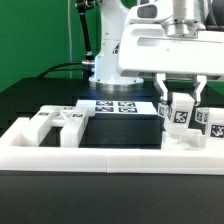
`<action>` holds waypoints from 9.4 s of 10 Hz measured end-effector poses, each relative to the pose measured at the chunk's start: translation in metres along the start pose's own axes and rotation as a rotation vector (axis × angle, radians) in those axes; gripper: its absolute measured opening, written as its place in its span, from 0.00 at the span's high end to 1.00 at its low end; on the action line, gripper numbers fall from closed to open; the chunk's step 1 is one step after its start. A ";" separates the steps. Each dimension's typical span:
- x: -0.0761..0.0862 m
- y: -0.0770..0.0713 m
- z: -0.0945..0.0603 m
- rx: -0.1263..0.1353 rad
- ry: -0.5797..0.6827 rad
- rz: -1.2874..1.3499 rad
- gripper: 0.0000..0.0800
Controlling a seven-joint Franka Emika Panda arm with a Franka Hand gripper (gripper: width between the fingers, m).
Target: Assemble chair
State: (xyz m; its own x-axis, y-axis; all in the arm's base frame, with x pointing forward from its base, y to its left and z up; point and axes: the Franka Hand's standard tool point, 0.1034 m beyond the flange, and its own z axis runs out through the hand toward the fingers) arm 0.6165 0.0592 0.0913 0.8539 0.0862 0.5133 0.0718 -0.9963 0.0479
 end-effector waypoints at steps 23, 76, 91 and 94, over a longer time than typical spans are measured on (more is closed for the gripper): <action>0.006 0.006 -0.006 -0.011 0.040 -0.029 0.19; 0.002 -0.005 0.010 -0.095 -0.493 0.760 0.19; 0.002 0.001 0.010 0.107 -0.477 -0.174 0.52; 0.002 0.001 0.010 0.102 -0.479 -0.151 0.64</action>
Offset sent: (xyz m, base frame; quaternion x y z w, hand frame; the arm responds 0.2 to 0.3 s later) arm -0.0037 0.0029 -0.0084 0.0039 0.0141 0.0044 0.9999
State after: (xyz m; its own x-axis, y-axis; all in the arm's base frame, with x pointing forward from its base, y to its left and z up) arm 0.6234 0.0581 0.0835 0.9688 0.2415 0.0561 0.2421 -0.9702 -0.0045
